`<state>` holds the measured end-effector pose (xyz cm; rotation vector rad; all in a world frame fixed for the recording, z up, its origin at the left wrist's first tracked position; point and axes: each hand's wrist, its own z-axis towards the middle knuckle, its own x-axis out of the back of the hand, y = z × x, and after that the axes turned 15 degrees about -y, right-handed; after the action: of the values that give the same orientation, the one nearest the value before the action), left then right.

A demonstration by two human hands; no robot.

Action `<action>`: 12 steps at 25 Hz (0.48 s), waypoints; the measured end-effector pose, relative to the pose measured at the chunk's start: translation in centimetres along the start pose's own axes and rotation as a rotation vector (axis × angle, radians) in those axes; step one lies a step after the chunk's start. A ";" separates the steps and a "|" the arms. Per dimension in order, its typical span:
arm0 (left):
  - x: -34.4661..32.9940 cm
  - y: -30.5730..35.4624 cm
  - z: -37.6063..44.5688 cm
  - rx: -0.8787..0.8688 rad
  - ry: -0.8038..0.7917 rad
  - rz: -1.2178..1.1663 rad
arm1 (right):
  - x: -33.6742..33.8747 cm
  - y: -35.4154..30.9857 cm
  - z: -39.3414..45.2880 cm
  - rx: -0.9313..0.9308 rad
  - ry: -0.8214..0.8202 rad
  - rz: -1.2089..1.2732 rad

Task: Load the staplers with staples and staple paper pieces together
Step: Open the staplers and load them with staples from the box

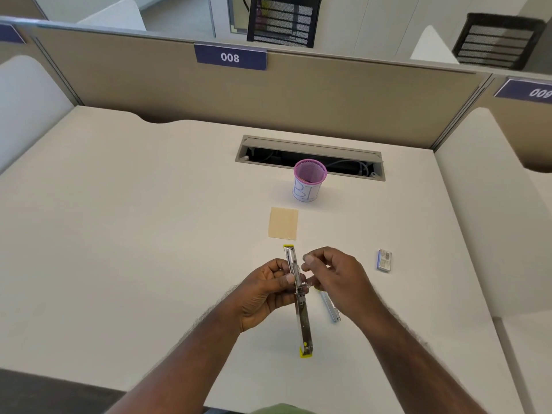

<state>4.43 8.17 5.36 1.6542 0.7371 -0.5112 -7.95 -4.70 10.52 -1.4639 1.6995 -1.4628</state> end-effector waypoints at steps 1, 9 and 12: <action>0.1 0.0 -0.2 -0.007 0.004 -0.017 | 0.2 0.2 -0.6 0.056 -0.014 -0.003; -0.8 0.0 -0.2 0.022 0.004 -0.050 | 0.1 1.0 -3.2 0.336 0.038 -0.370; -1.3 0.1 -0.2 0.030 -0.009 -0.043 | -0.2 0.7 -3.5 0.324 0.143 -0.449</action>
<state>3.57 8.07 6.31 1.6661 0.7624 -0.5624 -11.19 -3.16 10.98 -1.6514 1.1699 -2.0095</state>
